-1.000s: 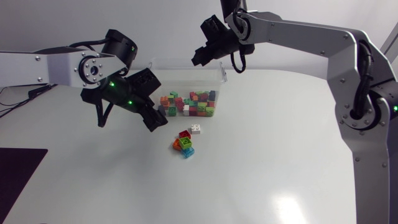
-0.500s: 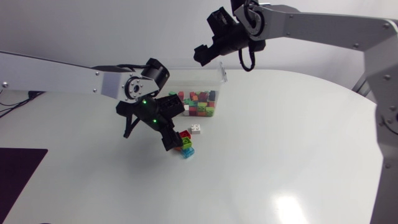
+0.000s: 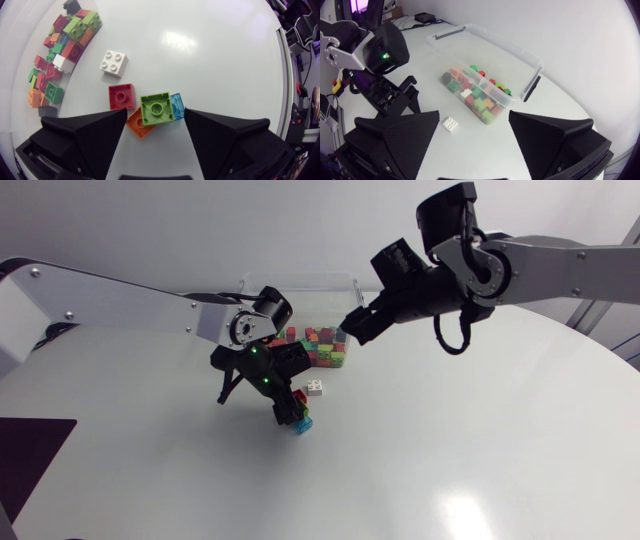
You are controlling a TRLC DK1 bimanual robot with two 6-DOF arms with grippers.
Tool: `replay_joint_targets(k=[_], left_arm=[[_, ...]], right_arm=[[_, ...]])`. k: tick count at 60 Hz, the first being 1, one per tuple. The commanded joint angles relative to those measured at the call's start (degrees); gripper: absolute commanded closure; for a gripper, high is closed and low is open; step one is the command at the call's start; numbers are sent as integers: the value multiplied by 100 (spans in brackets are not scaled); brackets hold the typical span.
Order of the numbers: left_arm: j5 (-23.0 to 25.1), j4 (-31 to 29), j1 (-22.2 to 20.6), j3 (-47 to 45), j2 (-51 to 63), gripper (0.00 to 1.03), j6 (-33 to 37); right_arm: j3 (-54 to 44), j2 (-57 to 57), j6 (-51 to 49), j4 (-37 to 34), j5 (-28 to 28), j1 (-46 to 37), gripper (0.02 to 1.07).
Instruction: Place the duplo bricks in the container
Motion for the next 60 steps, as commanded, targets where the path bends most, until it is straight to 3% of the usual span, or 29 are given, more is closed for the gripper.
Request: replay_joint_targets(k=[1, 8, 30, 40, 60], left_arm=[[71, -85, -50, 161, 261, 45, -70], [71, -94, -58, 169, 340, 63, -105], [89, -146, 82, -77, -73, 67, -158], [186, -146, 372, -384, -715, 67, -167], [405, -155, 1216, -472, -1884, 66, -501]], right_arm=[[-374, -176, 115, 108, 12, 46, 7], [-594, -194, 115, 108, -6, 55, 7], [-515, 430, 397, -51, 47, 371, 7], [-418, 711, 414, -305, 47, 573, 7], [575, 1766, 564, -1457, 249, 1347, 7]])
